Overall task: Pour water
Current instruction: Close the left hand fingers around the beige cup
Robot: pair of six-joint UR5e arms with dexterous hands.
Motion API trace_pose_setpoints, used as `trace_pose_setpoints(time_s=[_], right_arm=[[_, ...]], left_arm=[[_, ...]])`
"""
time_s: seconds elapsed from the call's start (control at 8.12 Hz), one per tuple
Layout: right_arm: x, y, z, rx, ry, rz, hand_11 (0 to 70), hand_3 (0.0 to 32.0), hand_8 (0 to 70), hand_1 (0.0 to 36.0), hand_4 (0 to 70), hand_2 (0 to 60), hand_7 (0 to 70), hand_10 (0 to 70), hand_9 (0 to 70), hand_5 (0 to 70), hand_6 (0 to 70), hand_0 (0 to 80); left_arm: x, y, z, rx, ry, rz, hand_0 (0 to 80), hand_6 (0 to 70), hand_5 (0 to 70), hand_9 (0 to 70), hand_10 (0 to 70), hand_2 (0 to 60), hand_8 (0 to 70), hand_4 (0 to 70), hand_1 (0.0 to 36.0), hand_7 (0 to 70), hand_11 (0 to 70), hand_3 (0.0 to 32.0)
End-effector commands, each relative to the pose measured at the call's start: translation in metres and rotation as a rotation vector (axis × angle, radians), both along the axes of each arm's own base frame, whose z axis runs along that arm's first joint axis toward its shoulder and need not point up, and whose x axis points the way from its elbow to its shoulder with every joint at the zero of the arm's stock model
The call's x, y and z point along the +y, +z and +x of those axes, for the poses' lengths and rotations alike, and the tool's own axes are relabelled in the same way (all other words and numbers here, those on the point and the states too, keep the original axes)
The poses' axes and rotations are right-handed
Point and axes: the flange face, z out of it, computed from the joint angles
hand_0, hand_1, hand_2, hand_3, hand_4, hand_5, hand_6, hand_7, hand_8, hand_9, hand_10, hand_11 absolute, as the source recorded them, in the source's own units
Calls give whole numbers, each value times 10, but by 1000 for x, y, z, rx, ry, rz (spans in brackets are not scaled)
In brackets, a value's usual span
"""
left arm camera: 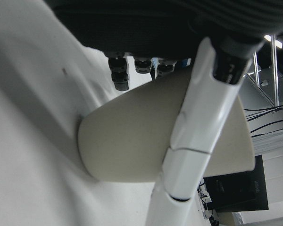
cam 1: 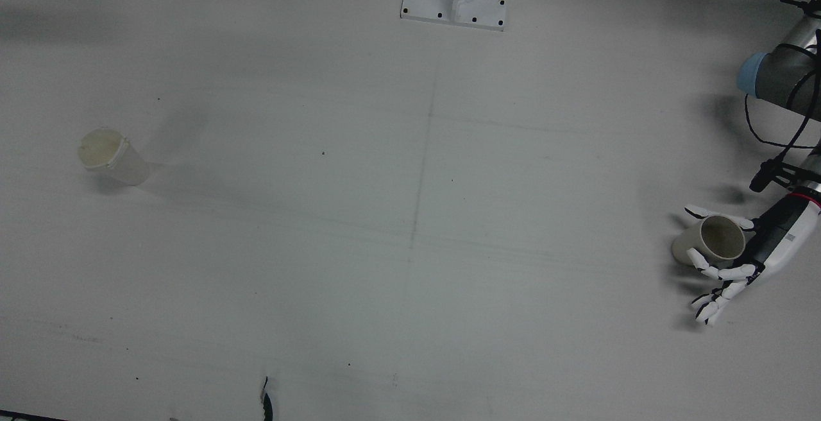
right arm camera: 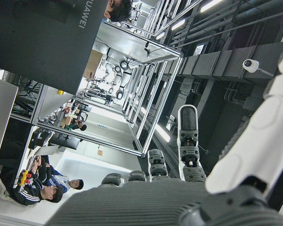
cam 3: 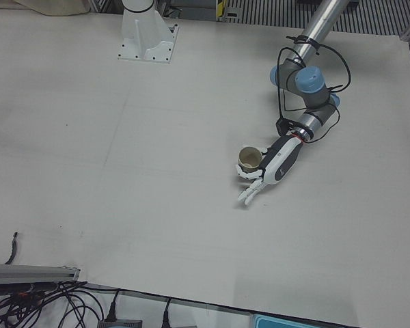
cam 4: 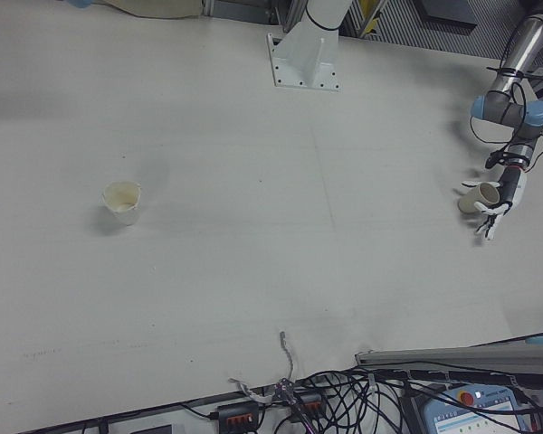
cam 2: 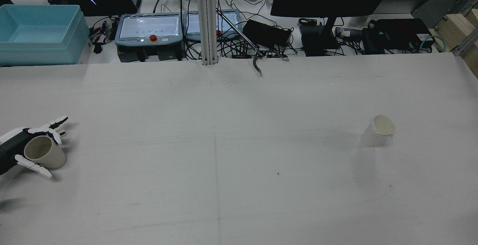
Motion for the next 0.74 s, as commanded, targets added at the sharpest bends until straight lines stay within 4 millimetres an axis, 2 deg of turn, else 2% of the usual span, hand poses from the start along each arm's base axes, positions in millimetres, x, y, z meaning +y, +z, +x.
trace_pose_setpoints(time_s=[0.0,0.12,0.25,0.37,0.49,0.62], right_arm=[[-1,0,-1,0,-1,1,18,0,7,59,178,100,139,10,13,354,66,409],[-1,-1,-1,-1,-1,3,19,0,7,60,179,101,138,11,13,356,67,411],[-2,-3,-1,0,-1,7,19,0,8,60,178,101,138,11,13,359,67,411],[-6,-8,-3,0,-15,19,19,0,7,62,179,107,140,11,14,359,68,414],[-13,-11,-9,5,-63,22,13,0,7,66,184,110,144,7,14,359,71,418],[-12,-13,-11,39,-78,0,3,0,6,73,198,120,151,0,16,352,77,427]], left_arm=[[1,1,-3,16,5,-35,800,109,700,12,99,199,75,700,360,101,175,0],[0,-8,-2,31,7,-43,800,153,700,39,102,600,102,700,360,120,178,0],[1,-22,-5,38,7,-44,800,178,700,55,108,600,117,700,360,128,186,0],[5,-26,-9,64,13,-57,800,192,700,61,109,600,119,700,360,128,188,0],[6,-34,-19,77,4,-59,800,203,700,66,112,600,123,700,360,129,193,0],[14,-42,-30,80,1,-58,800,212,700,72,115,600,128,700,360,135,195,0]])
